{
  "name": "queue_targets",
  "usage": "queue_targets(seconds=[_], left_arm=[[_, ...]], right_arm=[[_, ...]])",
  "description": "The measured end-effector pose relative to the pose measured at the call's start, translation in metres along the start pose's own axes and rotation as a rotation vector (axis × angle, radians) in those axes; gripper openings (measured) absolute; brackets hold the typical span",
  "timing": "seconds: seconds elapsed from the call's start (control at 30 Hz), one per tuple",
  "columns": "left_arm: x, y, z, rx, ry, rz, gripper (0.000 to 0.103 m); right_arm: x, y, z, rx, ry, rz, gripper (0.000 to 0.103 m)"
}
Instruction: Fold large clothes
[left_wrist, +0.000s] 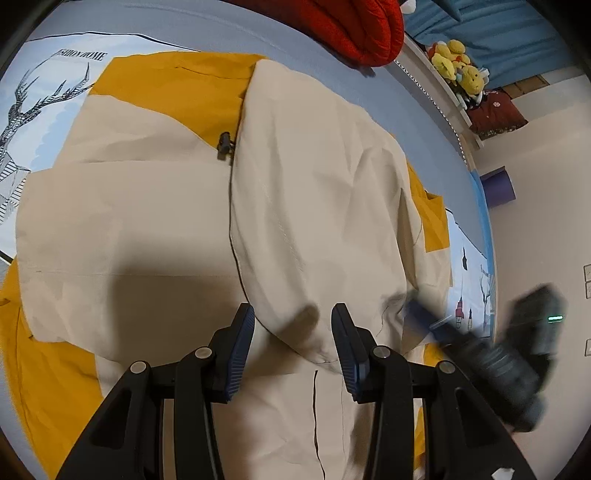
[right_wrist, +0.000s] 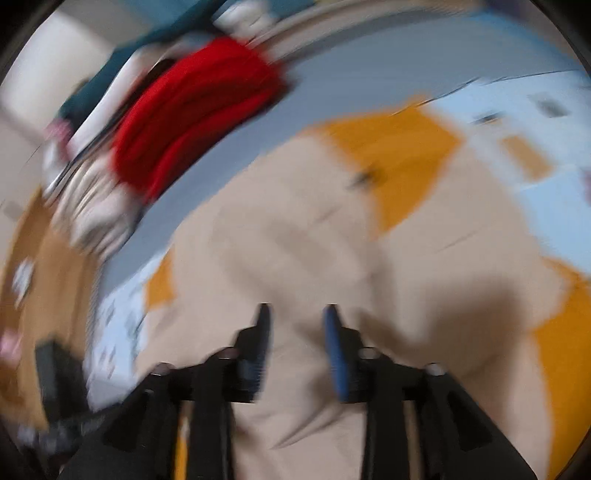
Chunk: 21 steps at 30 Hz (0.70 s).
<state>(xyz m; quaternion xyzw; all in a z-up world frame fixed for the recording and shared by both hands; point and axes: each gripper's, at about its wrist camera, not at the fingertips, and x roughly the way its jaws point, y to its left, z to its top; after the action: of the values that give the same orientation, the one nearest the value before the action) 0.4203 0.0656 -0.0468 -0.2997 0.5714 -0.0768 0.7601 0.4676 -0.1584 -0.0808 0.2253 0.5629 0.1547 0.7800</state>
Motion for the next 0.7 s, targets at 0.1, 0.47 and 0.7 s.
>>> queue_targets(seconds=[0.1, 0.47, 0.7], left_arm=[[-0.007, 0.002, 0.002, 0.0, -0.003, -0.001, 0.038], [-0.057, 0.008, -0.001, 0.05, -0.085, 0.024, 0.037], [-0.117, 0.004, -0.024, 0.215, -0.255, 0.112, 0.024]], right_arm=[[0.033, -0.009, -0.018, -0.002, 0.141, -0.107, 0.044], [0.02, 0.011, -0.04, -0.108, 0.167, -0.209, 0.045], [-0.106, 0.033, -0.022, -0.222, -0.192, -0.165, 0.045]])
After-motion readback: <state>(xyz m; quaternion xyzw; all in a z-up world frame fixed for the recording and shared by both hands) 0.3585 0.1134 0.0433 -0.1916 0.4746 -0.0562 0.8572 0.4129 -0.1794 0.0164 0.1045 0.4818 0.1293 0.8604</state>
